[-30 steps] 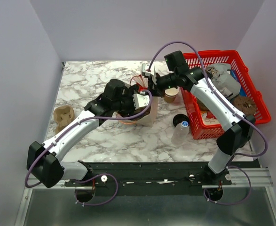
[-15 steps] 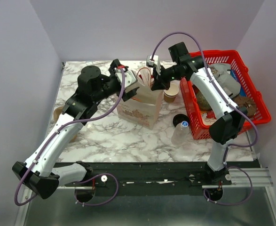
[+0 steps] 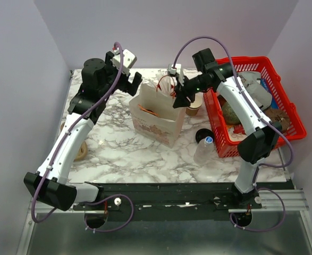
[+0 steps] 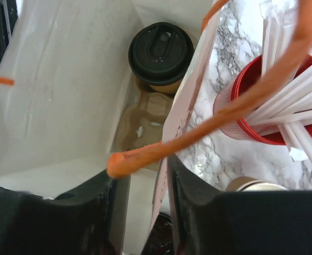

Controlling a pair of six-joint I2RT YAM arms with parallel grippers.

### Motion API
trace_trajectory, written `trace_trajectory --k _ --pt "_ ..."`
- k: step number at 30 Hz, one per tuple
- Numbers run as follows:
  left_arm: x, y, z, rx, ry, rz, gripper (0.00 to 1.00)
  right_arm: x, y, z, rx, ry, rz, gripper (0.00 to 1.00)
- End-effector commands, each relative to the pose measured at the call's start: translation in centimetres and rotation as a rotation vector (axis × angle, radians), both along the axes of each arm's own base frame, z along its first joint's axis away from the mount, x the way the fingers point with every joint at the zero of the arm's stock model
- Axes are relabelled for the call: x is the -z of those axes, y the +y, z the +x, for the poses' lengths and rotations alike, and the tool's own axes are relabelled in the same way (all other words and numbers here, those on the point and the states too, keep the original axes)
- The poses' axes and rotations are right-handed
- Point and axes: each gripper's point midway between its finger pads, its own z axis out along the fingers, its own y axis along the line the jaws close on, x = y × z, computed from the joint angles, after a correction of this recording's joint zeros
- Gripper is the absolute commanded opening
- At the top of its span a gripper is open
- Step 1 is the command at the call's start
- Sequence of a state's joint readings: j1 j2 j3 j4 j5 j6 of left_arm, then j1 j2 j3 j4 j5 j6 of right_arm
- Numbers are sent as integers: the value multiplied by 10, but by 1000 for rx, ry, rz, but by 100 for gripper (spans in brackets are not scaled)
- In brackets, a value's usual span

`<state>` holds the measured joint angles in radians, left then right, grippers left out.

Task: Pack the takeout coffee

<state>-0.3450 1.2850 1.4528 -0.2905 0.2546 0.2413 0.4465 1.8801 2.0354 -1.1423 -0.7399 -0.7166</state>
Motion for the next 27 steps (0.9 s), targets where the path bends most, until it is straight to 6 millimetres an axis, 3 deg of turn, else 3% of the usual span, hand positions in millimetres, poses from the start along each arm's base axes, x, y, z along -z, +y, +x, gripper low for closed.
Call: trace_trajectory --k 1,4,9,10,11,13,14,20,23,24,25,27 --pt "25 0 2 -22 172 -130 99 -44 -6 -3 50 -67 58 56" --pt "31 -2 1 7 217 -172 99 -85 -8 -1 73 -182 109 70" --pt "49 -3 2 25 270 -158 99 -135 -15 -1 88 -344 223 73" --pt "50 -4 1 33 278 -157 99 -131 -16 2 101 -336 232 73" --pt "56 -5 0 40 305 -152 99 -146 -20 9 135 -375 279 73" --pt "61 -9 -3 78 332 -154 99 -154 -24 20 176 -386 314 73" --pt "63 -11 -6 93 348 -152 99 -161 -31 35 223 -423 332 73" --pt "84 -12 -6 81 424 -143 98 -141 -40 102 414 -508 307 72" --pt "95 -9 -2 64 462 -112 98 -112 -41 141 526 -476 280 69" --pt "100 -10 -2 71 478 -101 99 -119 -39 149 558 -466 305 67" --pt "100 -11 -3 79 483 -91 98 -98 -35 165 579 -426 285 66" --pt "101 -9 -5 90 486 -67 96 -91 -34 179 627 -394 287 62"
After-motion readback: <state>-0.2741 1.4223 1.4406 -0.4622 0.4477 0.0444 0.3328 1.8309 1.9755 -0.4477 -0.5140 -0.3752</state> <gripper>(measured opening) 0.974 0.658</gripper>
